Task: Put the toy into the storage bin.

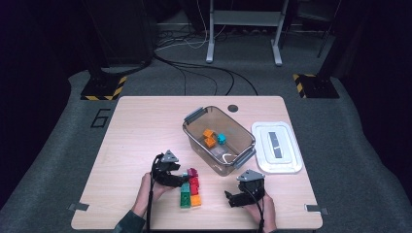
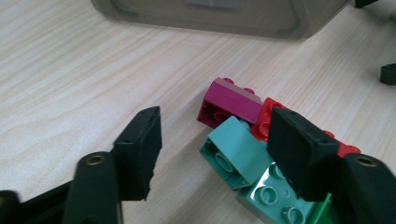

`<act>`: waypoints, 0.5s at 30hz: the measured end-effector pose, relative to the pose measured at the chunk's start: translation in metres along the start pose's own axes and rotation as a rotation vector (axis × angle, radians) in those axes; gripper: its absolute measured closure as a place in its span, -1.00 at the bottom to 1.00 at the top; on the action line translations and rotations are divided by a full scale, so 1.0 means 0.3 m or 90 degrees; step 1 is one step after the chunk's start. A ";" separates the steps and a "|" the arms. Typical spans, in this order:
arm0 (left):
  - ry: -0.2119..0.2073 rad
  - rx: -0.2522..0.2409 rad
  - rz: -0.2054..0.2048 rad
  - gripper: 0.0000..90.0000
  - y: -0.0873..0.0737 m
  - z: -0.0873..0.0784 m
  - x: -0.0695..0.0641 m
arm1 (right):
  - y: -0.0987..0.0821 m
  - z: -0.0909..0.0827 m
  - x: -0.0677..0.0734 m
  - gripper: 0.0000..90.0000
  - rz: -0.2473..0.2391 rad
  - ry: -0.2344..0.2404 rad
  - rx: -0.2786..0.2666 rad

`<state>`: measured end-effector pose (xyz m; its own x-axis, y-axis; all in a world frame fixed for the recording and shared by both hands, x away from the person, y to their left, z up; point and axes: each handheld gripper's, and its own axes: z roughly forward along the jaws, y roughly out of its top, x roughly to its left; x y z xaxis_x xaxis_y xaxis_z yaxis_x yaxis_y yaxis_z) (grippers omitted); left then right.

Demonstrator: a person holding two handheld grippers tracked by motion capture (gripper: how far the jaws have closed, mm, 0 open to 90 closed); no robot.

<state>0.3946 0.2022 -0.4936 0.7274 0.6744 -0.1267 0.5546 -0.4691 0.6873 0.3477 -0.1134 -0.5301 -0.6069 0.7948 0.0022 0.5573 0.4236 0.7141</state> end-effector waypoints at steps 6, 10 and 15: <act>-0.008 -0.008 -0.009 -0.02 -0.013 -0.013 0.009 | 0.000 0.000 -0.001 -1.00 -0.002 0.000 0.001; -0.005 -0.006 -0.008 -0.02 -0.015 -0.016 0.008 | 0.000 -0.001 -0.001 -1.00 -0.004 0.000 0.001; -0.010 0.005 0.003 -0.06 -0.017 0.002 -0.013 | 0.000 -0.001 -0.001 -1.00 -0.003 0.000 0.001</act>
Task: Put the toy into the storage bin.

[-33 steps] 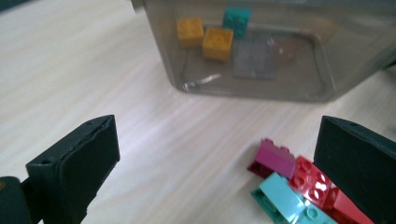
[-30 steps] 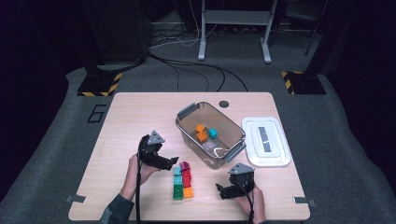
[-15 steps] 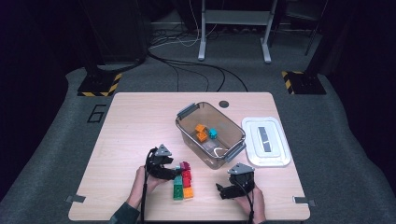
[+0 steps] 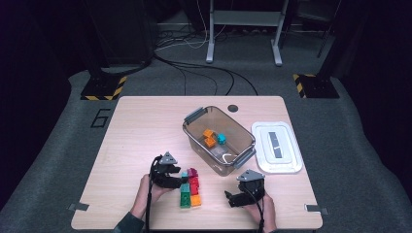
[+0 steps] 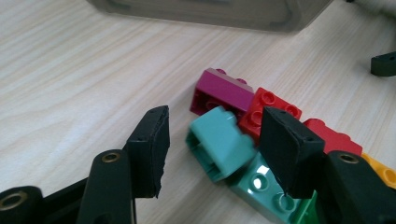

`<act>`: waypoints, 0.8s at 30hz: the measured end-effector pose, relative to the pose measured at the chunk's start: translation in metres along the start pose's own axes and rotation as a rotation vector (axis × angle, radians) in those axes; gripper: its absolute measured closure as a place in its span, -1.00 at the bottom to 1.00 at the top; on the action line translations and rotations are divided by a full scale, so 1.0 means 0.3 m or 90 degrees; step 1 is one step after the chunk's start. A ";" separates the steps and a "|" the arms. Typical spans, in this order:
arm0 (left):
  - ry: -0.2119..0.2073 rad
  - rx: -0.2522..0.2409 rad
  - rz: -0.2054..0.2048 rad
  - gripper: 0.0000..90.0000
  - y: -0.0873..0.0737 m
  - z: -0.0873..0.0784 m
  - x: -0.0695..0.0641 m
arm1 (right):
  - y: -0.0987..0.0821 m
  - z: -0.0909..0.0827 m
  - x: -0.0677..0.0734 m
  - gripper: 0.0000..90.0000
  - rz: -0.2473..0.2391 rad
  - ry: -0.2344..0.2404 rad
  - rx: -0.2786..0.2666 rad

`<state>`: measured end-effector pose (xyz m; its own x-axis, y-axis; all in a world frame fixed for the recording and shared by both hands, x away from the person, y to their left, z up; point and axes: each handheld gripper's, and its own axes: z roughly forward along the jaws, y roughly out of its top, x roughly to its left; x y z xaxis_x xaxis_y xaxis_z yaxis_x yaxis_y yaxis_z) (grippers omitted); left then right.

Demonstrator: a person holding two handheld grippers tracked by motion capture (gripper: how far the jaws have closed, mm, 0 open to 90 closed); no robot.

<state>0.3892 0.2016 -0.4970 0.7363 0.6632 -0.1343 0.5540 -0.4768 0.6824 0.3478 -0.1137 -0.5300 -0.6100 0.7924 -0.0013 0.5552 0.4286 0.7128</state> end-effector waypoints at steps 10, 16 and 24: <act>0.008 0.011 -0.006 0.40 -0.033 0.021 0.008 | 0.000 0.000 0.000 -1.00 -0.001 0.000 0.000; 0.025 0.002 -0.002 0.49 -0.041 0.012 0.020 | 0.000 0.000 0.000 -1.00 -0.001 0.000 0.000; 0.029 -0.009 -0.008 0.49 -0.042 -0.004 0.029 | 0.000 0.000 0.000 -1.00 -0.001 0.000 0.000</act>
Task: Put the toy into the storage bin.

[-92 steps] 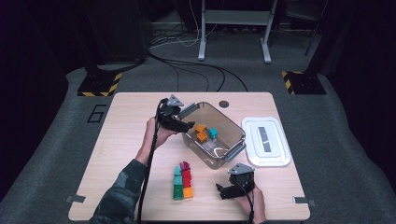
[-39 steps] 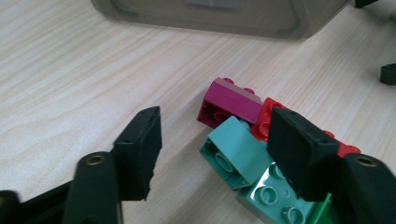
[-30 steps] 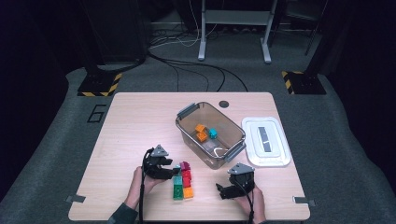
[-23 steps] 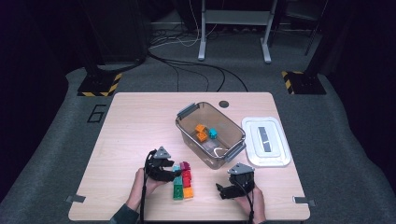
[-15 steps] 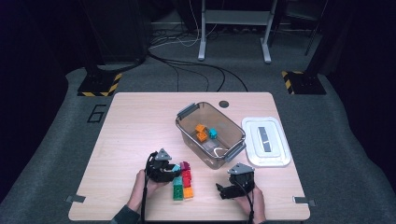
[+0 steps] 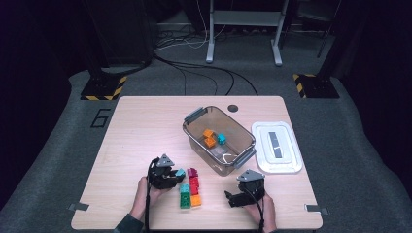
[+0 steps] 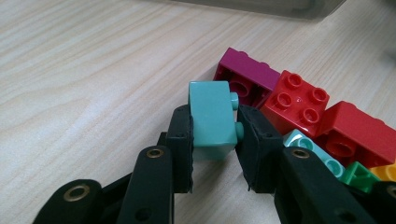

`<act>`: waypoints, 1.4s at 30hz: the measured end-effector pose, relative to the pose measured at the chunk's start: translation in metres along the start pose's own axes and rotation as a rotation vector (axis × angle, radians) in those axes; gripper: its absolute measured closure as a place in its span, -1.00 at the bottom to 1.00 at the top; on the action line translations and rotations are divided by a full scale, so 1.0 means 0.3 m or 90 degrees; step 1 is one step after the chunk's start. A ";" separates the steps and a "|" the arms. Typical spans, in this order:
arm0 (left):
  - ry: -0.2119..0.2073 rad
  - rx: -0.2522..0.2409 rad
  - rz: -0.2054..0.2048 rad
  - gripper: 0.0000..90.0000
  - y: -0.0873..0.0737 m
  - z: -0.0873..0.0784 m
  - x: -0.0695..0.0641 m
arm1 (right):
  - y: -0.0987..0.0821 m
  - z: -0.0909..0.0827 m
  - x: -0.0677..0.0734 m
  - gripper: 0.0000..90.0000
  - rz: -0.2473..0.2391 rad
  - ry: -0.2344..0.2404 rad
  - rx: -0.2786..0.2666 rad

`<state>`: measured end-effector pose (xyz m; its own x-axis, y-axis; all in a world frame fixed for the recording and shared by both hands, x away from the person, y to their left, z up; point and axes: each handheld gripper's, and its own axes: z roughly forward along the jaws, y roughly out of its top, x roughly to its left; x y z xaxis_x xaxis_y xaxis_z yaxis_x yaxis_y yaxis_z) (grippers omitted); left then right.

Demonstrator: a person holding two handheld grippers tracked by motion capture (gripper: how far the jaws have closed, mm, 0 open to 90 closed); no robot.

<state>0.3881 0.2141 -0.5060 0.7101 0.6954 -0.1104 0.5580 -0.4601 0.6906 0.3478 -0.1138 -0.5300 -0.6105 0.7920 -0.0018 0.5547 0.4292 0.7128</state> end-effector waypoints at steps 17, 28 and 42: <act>0.017 -0.030 0.002 0.49 0.050 -0.082 0.032 | 0.000 0.000 -0.001 -1.00 -0.002 0.000 0.000; 0.027 -0.037 0.012 0.49 0.089 -0.118 0.040 | 0.000 0.001 0.001 -1.00 0.004 0.000 -0.001; 0.045 -0.049 0.038 0.49 0.150 -0.149 0.044 | 0.000 0.001 0.001 -1.00 0.004 0.000 -0.001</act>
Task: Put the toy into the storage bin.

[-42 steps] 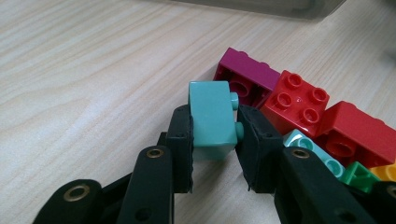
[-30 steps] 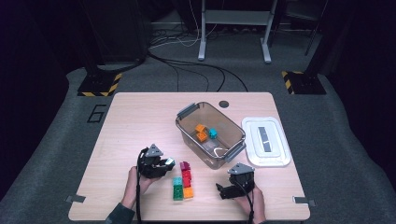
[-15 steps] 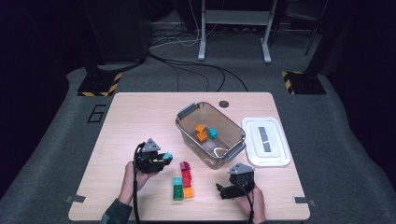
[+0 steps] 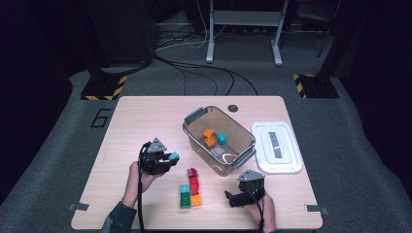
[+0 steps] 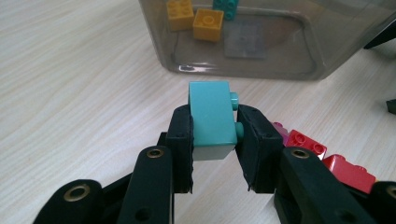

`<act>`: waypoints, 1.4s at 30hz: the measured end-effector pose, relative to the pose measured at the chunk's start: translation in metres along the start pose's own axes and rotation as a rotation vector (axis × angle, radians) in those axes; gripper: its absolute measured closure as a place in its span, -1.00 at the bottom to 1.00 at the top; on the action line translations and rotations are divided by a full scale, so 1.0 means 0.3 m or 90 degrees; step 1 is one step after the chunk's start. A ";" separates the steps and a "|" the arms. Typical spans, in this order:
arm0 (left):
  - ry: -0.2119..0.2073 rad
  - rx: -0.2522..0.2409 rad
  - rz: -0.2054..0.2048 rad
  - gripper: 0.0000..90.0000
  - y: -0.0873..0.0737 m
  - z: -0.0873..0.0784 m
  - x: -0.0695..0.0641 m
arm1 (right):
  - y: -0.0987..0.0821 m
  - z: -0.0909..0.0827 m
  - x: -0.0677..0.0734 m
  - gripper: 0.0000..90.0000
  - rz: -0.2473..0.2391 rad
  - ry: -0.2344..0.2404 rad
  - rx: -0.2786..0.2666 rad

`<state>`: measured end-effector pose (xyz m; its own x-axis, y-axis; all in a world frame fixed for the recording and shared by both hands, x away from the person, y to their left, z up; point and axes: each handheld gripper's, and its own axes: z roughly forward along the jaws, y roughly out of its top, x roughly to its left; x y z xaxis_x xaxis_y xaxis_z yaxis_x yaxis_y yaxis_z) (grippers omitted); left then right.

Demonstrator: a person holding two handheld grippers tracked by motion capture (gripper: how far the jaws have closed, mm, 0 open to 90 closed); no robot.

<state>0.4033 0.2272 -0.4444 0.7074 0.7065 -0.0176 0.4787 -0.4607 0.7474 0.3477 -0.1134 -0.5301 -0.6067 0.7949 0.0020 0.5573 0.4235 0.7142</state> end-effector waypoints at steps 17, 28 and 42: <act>0.011 -0.013 0.023 0.49 0.086 -0.026 0.014 | 0.000 -0.001 -0.001 -1.00 -0.004 0.000 0.001; 0.021 -0.035 0.025 0.49 0.139 -0.053 0.032 | 0.000 0.000 0.000 -1.00 0.000 0.000 0.000; 0.026 -0.050 0.036 0.49 0.213 -0.071 0.050 | 0.000 0.000 0.000 -1.00 -0.001 0.000 0.000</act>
<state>0.4333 0.2198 -0.3827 0.7101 0.7022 0.0516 0.3948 -0.4577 0.7966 0.3478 -0.1135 -0.5301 -0.6079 0.7940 0.0015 0.5566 0.4248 0.7139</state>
